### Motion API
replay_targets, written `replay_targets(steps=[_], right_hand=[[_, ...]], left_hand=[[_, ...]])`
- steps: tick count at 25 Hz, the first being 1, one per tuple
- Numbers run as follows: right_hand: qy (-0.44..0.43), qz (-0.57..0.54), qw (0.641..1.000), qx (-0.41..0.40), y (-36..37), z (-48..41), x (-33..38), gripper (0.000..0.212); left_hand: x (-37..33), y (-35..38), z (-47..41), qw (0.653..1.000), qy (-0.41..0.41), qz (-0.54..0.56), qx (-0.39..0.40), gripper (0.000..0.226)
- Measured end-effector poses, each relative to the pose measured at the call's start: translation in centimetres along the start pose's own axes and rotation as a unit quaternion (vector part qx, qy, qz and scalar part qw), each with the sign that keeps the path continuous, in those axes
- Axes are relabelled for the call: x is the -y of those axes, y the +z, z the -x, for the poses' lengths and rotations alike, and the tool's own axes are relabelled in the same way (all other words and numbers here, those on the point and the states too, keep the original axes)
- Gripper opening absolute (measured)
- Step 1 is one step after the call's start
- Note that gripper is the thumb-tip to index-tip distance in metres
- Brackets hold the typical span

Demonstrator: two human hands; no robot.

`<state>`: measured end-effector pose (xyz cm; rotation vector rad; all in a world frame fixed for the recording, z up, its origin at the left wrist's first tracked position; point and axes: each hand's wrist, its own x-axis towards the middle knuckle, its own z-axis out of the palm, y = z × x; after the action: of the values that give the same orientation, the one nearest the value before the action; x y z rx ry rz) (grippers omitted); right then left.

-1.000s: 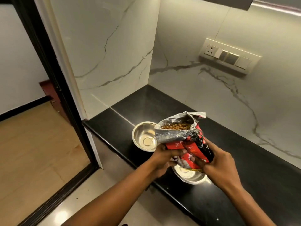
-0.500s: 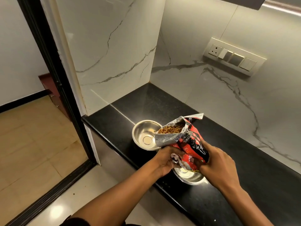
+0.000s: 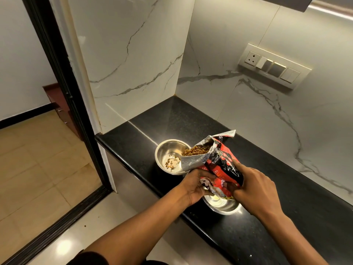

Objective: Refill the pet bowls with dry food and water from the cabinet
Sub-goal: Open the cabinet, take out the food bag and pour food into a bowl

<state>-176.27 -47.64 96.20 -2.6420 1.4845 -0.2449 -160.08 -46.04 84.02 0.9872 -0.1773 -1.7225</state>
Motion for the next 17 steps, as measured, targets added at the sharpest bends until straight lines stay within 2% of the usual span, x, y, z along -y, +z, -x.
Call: replay_targets(steps=[3, 7, 13, 17], right_hand=[[-0.008, 0.004, 1.0, 0.008, -0.25, -0.08, 0.08, 0.083], [-0.008, 0.002, 1.0, 0.017, -0.47, -0.06, 0.09, 0.081], [-0.011, -0.003, 1.0, -0.007, -0.42, 0.01, 0.0, 0.078], [-0.016, 0.001, 1.0, -0.007, -0.51, -0.03, -0.12, 0.078]], left_hand=[[0.21, -0.08, -0.01, 1.0, 0.001, 0.005, 0.002, 0.019], [0.37, -0.1, -0.25, 1.0, 0.004, -0.001, 0.003, 0.03], [0.51, -0.06, -0.56, 1.0, 0.006, -0.008, 0.01, 0.023], [0.59, -0.09, -0.81, 1.0, 0.005, -0.009, 0.012, 0.034]])
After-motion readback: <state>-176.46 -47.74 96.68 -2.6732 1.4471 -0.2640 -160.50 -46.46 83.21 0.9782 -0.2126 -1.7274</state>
